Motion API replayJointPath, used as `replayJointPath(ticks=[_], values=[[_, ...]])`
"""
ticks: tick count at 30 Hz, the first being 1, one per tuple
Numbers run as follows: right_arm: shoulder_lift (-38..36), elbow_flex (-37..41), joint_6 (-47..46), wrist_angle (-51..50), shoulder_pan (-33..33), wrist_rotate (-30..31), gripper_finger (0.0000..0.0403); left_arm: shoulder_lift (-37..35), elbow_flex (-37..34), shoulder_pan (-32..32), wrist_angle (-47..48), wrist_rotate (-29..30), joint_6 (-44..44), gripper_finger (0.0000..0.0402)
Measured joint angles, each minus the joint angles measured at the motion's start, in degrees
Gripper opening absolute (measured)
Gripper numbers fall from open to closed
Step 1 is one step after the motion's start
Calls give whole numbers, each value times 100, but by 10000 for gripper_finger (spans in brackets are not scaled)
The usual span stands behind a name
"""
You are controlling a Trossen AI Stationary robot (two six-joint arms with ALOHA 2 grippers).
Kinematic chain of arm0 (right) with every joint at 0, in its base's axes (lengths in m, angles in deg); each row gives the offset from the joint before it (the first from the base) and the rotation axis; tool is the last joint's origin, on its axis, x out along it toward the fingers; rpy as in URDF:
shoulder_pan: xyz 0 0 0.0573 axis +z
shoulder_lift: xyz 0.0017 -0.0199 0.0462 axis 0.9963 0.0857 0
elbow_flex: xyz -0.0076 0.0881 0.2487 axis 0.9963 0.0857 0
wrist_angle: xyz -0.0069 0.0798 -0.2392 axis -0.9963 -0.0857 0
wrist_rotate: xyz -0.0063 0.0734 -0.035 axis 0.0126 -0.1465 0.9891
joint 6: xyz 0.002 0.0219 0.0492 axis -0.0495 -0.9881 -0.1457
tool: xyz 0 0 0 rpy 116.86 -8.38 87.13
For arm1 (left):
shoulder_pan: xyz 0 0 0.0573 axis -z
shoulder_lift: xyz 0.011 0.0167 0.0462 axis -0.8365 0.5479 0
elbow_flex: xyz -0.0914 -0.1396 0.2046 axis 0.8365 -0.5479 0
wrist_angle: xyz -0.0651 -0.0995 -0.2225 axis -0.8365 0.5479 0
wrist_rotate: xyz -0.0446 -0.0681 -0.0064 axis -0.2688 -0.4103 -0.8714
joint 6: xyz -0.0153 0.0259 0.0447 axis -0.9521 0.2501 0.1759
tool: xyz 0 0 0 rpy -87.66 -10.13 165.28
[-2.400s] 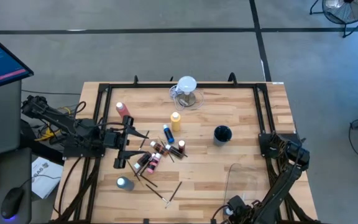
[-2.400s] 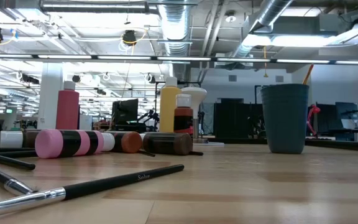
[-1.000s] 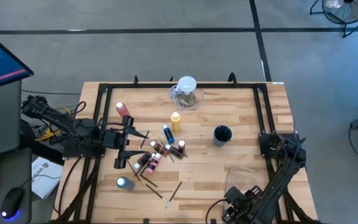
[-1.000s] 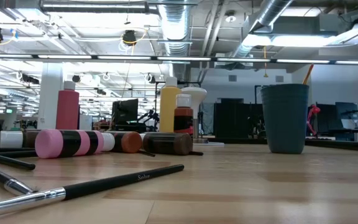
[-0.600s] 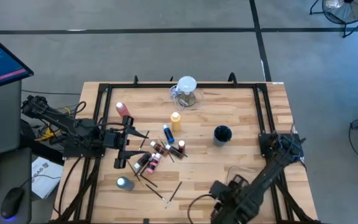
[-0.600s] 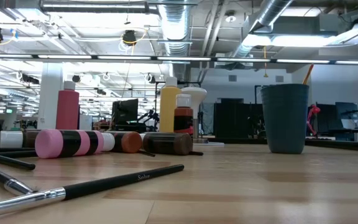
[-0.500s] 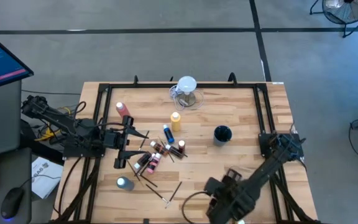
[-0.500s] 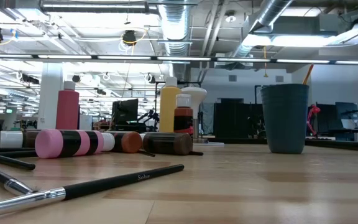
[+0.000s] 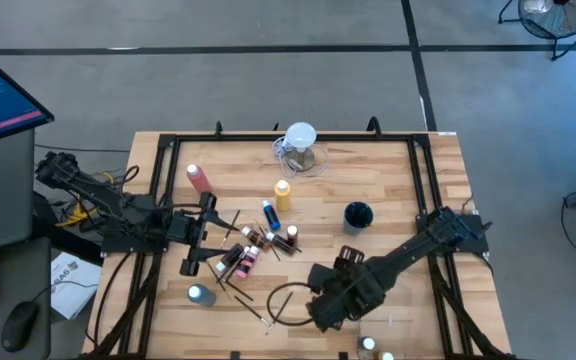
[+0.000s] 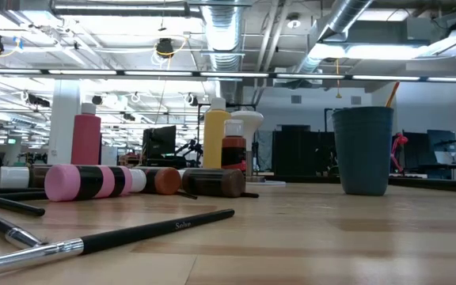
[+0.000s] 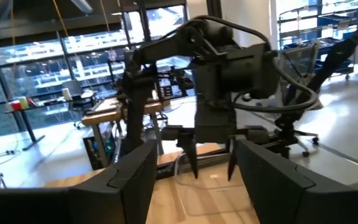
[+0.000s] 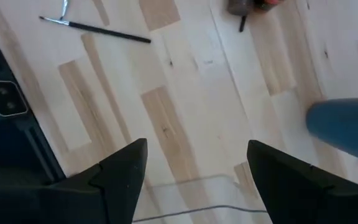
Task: Pick & Place Paint Supplies
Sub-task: Put the right small brown paint bottle into the transparent bin
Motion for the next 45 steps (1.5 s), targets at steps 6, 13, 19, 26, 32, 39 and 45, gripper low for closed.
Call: replayJointPath(ticks=[6, 13, 19, 26, 32, 39, 45], values=[[0, 0, 755, 14, -223, -90, 270, 119, 0, 339, 28, 1, -388, 209], [0, 0, 1577, -61, -672, 426, 270, 359, 0, 947, 25, 1, -538, 209], [-217, 20, 2624, 343, -1390, 912, 270, 388, 0, 1393, -12, 1, -549, 209], [-500, 330, 4237, 2127, -2443, -611, 270, 620, 0, 1827, -30, 2, -533, 209], [-472, 797, 4834, 2283, -3226, -1458, 270, 801, 0, 2126, -82, 38, -505, 209], [-452, 1459, 5141, 2206, -3569, -1408, 270, 803, 0, 2588, -99, 490, -532, 209], [-455, 1748, 5197, 2336, -3311, -1411, 270, 838, 0, 2801, -165, 830, -549, 209]])
